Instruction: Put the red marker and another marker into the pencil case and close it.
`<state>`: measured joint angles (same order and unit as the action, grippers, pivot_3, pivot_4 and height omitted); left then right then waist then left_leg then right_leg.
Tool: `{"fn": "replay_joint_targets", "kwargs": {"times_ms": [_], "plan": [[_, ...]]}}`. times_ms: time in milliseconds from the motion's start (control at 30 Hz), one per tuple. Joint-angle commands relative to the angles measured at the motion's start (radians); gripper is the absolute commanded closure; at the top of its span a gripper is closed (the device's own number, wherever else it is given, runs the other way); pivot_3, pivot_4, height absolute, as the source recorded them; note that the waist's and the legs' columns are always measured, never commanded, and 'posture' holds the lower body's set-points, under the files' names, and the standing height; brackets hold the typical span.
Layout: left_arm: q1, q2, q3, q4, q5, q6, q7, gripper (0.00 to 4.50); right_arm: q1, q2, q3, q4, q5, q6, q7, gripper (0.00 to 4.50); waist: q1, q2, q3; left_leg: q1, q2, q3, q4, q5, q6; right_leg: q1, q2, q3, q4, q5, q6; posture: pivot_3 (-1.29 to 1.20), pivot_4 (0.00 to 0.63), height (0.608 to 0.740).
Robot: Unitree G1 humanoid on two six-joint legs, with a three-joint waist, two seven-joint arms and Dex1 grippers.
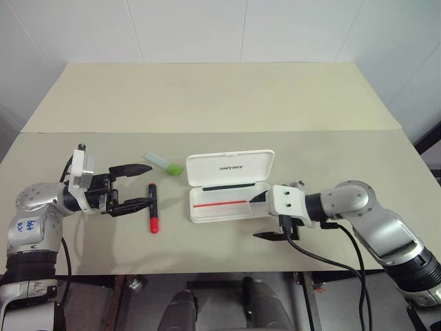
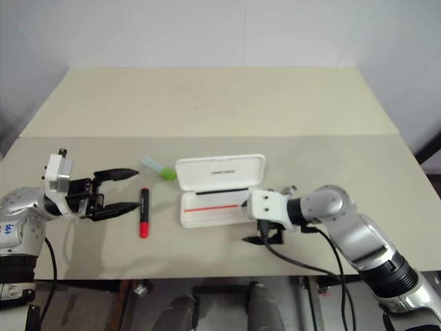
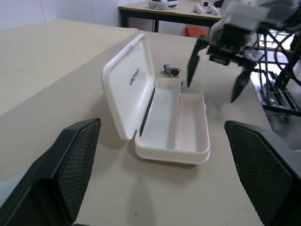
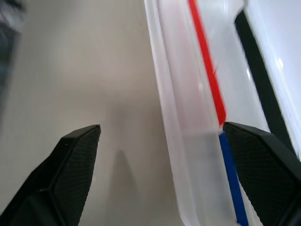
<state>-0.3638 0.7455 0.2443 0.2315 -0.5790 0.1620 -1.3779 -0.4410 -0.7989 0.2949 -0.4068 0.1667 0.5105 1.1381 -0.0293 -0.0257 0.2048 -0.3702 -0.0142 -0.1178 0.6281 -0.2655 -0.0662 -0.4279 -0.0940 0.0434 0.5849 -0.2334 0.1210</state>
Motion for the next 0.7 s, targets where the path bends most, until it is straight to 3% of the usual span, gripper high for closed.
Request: {"fn": "replay_joint_targets", "kwargs": {"times_ms": [33,200,333,533,700], "plan": [[0.032,-0.003,0.02,-0.075,-0.006,0.012,0.046,0.0,0.025,-0.01,-0.079,-0.064,0.089,0.027,0.016,0.05,0.0,0.0,0.0,0.0,0.0,0.0,0.0,0.0,0.0,0.0,0.0,0.0,0.0,0.0,0.0,0.0,0.15,0.74],[0.098,-0.003,0.04,-0.16,-0.016,0.089,0.164,0.0,0.056,-0.021,-0.148,-0.085,0.181,0.019,0.043,0.05,0.001,-0.001,0.0,0.0,0.0,0.0,0.0,0.0,0.0,0.0,0.0,0.0,0.0,-0.001,-0.001,0.0,0.15,0.74],[0.179,-0.011,0.052,-0.265,0.028,0.225,0.396,0.0,0.065,-0.026,-0.222,-0.067,0.243,0.001,0.052,0.05,0.001,-0.001,0.0,0.0,0.0,0.0,0.0,0.0,0.0,0.0,0.0,0.001,0.0,-0.001,-0.001,0.0,0.15,0.74],[0.266,-0.094,0.08,-0.428,0.023,0.378,0.682,0.0,0.073,-0.045,-0.28,0.005,0.243,-0.019,0.037,0.05,0.003,-0.001,0.001,0.0,0.0,0.0,0.0,0.0,0.0,0.0,0.0,0.001,-0.001,-0.001,-0.001,0.0,0.15,0.74],[0.273,-0.143,0.033,-0.501,0.069,0.472,0.846,0.0,0.08,-0.059,-0.289,0.054,0.235,-0.055,0.048,0.05,0.004,-0.002,0.001,0.0,0.0,0.001,0.001,0.0,0.0,0.001,0.0,0.001,-0.001,-0.001,-0.001,0.0,0.15,0.74]]}}
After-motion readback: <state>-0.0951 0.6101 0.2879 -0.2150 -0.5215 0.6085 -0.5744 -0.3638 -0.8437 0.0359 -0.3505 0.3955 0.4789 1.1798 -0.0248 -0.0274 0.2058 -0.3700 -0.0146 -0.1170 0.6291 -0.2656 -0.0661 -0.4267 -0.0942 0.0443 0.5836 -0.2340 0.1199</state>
